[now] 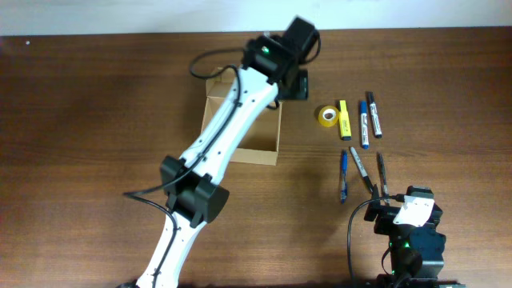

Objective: Pack container
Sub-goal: 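Retract the left arm up and away from the box, then reach the right gripper down and grasp the clear tape roll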

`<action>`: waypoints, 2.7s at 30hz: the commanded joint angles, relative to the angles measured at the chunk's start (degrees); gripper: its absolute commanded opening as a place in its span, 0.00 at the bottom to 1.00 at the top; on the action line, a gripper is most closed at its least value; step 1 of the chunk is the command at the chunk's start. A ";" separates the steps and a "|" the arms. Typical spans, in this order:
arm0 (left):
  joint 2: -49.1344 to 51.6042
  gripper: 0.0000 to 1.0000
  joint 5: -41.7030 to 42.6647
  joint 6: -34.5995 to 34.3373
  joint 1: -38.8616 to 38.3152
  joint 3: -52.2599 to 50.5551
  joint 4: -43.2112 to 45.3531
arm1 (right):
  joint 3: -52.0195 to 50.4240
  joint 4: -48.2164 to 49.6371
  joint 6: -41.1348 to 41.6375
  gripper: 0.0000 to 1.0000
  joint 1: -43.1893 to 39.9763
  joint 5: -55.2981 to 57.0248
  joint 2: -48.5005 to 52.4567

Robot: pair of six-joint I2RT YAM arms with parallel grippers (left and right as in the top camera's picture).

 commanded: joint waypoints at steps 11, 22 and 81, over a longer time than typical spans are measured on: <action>-1.75 1.00 -9.92 6.93 13.46 22.18 -14.10 | -0.46 0.15 0.50 0.99 -0.35 0.13 -0.63; -8.46 1.00 -10.38 12.85 33.27 22.18 -14.10 | -0.46 0.31 0.52 0.99 -0.39 0.11 -0.63; -8.92 1.00 -5.03 12.83 55.17 21.79 -14.08 | 96.35 -28.30 0.52 0.90 15.87 -10.56 122.53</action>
